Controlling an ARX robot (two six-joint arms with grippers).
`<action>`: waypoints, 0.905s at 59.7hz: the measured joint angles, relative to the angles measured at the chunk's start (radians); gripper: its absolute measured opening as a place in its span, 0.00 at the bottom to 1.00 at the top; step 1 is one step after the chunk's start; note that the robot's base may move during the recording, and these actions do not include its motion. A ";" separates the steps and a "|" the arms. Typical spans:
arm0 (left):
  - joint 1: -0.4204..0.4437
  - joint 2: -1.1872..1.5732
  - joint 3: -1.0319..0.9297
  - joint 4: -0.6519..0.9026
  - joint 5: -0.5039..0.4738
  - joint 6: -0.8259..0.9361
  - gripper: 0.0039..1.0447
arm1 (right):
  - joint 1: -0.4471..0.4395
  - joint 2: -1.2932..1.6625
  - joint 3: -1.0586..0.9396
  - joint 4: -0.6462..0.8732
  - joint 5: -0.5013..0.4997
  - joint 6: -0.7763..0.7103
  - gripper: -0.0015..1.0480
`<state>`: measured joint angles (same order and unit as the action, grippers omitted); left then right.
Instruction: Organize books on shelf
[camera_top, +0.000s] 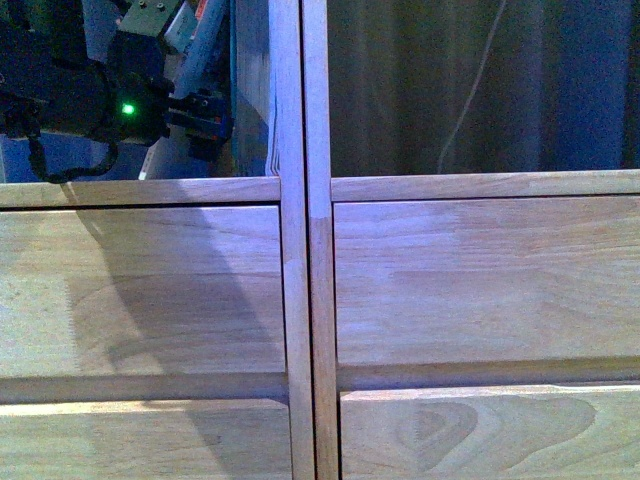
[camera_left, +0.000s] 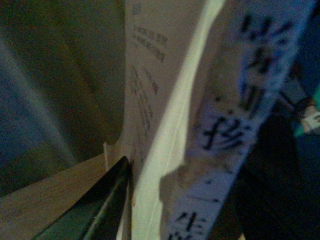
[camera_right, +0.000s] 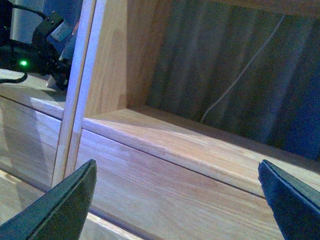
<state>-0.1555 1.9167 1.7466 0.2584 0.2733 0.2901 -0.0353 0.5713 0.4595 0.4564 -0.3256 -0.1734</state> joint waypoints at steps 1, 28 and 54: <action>0.000 -0.002 -0.002 0.000 0.000 -0.002 0.71 | 0.000 0.000 0.000 0.000 0.000 0.000 0.93; 0.131 -0.511 -0.487 0.137 0.081 -0.201 0.93 | 0.000 0.000 0.000 0.000 0.000 0.000 0.93; 0.174 -0.862 -0.893 -0.039 -0.267 -0.301 0.58 | 0.001 0.000 0.000 0.000 0.001 0.000 0.93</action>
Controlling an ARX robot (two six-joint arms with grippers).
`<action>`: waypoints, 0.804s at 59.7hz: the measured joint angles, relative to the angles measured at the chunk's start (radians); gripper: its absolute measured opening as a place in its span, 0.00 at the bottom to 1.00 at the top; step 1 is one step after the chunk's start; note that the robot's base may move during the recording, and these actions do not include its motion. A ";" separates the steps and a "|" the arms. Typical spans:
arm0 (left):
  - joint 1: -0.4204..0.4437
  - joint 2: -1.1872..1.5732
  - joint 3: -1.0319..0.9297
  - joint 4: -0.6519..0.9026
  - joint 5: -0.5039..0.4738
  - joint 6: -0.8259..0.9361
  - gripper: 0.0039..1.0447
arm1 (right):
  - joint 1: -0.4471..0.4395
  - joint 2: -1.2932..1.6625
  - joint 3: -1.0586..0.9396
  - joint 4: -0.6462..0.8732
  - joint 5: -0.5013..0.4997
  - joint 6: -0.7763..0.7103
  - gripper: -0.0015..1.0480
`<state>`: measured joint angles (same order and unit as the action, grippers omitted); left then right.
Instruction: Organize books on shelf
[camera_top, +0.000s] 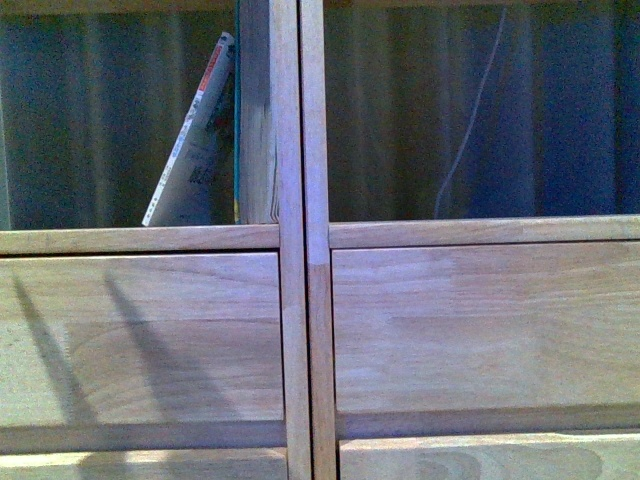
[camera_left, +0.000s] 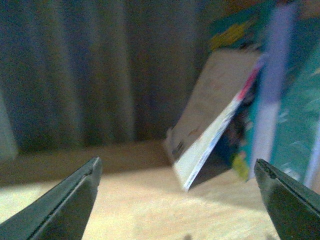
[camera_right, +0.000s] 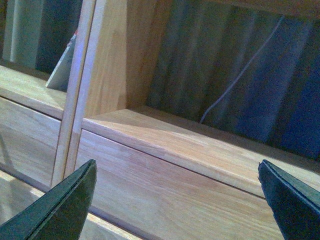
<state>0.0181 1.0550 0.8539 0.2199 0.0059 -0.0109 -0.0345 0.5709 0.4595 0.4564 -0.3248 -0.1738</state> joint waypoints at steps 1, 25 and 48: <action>-0.004 -0.016 -0.032 0.015 -0.003 0.000 0.55 | 0.000 0.000 0.000 0.000 0.000 0.000 0.93; -0.018 -0.278 -0.522 0.222 -0.003 0.002 0.02 | 0.031 -0.123 -0.096 -0.381 0.322 0.155 0.46; -0.018 -0.440 -0.695 0.237 -0.006 0.002 0.02 | 0.031 -0.254 -0.282 -0.327 0.322 0.162 0.03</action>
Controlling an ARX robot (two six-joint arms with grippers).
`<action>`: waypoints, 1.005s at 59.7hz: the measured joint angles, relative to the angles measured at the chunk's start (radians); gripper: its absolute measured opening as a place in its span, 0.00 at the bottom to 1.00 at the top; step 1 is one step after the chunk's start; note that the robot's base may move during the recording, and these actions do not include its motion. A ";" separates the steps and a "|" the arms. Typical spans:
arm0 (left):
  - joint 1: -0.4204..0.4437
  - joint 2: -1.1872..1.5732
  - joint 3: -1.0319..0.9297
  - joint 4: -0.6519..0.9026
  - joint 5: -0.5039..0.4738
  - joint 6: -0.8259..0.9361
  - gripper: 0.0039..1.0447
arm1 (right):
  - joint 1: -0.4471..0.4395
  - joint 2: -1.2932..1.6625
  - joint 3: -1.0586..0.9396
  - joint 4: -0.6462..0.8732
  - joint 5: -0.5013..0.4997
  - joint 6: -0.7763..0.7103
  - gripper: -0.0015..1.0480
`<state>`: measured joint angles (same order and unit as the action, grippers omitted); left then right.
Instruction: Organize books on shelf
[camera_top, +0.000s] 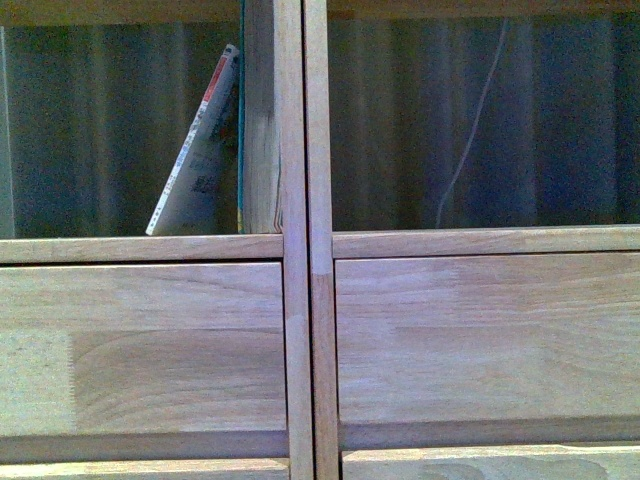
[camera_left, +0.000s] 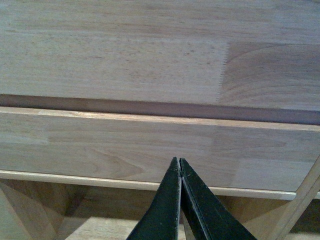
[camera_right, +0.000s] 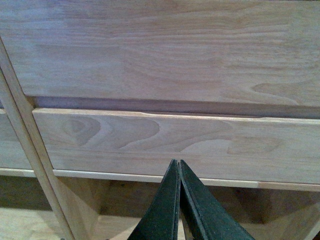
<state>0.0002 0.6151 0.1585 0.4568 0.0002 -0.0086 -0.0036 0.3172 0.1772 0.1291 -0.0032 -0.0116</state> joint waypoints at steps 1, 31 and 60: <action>0.000 -0.008 -0.006 -0.002 0.000 0.000 0.02 | 0.000 -0.006 -0.007 0.001 0.000 0.000 0.03; 0.000 -0.241 -0.110 -0.131 -0.001 0.000 0.02 | 0.000 -0.244 -0.119 -0.131 0.002 0.001 0.03; 0.000 -0.392 -0.147 -0.232 0.000 0.001 0.02 | 0.000 -0.309 -0.163 -0.131 0.000 0.002 0.03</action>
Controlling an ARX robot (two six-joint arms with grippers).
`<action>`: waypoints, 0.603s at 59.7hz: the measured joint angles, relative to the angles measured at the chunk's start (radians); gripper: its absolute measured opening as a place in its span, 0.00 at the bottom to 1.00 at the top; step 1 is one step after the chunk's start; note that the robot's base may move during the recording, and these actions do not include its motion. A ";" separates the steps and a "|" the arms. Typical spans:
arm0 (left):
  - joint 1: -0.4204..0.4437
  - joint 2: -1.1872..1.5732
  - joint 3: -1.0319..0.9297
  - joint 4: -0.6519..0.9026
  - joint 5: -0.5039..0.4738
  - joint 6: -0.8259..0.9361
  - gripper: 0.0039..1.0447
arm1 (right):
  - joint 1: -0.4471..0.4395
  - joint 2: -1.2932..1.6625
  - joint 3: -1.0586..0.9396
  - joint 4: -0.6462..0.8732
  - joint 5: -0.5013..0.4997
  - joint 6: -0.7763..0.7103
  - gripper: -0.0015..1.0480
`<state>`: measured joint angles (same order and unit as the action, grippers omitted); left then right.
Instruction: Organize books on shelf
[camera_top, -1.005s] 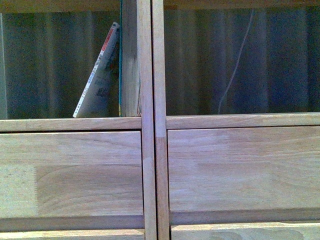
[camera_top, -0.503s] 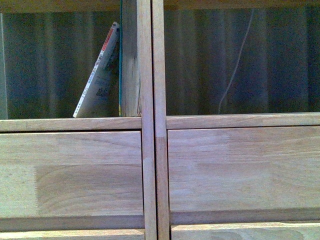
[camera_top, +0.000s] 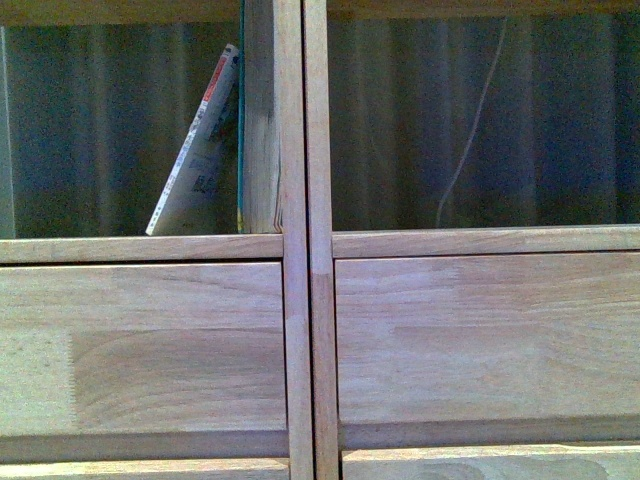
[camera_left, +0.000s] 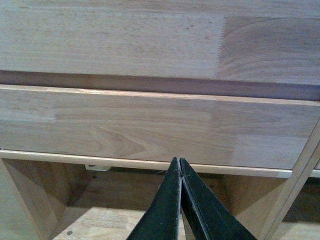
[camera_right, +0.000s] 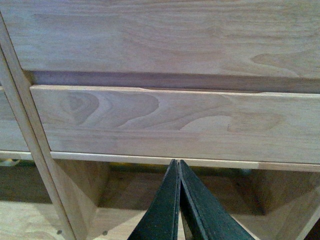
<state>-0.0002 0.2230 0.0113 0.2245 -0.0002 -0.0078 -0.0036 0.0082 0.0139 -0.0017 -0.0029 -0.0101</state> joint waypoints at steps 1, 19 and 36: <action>0.000 -0.006 0.000 -0.005 0.000 0.000 0.02 | 0.000 0.000 0.000 0.000 0.000 0.000 0.03; 0.000 -0.192 0.000 -0.212 0.000 0.002 0.02 | 0.000 -0.002 0.000 0.000 0.001 0.000 0.03; 0.000 -0.217 0.000 -0.222 0.000 0.002 0.02 | 0.000 -0.002 0.000 0.000 0.000 0.000 0.03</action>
<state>0.0002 0.0063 0.0116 0.0029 -0.0006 -0.0055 -0.0036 0.0063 0.0139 -0.0017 -0.0032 -0.0101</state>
